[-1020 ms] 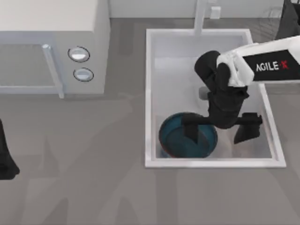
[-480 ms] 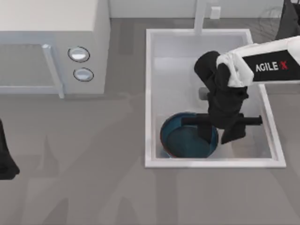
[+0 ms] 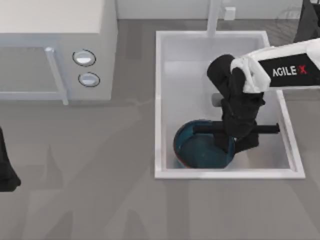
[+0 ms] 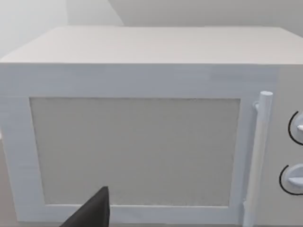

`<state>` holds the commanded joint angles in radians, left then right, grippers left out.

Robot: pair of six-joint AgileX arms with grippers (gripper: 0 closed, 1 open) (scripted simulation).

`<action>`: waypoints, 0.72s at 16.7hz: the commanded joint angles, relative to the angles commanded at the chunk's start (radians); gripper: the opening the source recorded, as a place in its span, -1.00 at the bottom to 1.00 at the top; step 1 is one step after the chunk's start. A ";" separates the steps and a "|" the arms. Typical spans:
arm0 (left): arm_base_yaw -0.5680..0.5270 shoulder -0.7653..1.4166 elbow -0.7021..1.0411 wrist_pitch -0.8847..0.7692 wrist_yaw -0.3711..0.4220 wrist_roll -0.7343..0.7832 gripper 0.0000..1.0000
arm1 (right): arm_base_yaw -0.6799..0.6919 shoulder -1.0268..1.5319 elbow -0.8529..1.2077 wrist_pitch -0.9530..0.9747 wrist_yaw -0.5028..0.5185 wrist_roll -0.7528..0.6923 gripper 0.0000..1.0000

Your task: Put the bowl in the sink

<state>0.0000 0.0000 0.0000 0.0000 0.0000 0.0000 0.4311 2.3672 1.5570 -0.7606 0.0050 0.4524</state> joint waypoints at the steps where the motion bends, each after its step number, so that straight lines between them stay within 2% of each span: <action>1: 0.000 0.000 0.000 0.000 0.000 0.000 1.00 | 0.000 0.000 0.000 0.000 0.000 0.000 -1.00; 7: 0.000 0.000 0.000 0.000 0.000 0.000 1.00 | -0.001 -0.032 0.051 -0.070 0.000 0.000 -1.00; 12: 0.000 0.000 0.000 0.000 0.000 0.000 1.00 | -0.002 -0.121 0.195 -0.343 -0.001 -0.002 -1.00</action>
<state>0.0000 0.0000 0.0000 0.0000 0.0000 0.0000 0.4293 2.2458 1.7515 -1.1037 0.0042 0.4505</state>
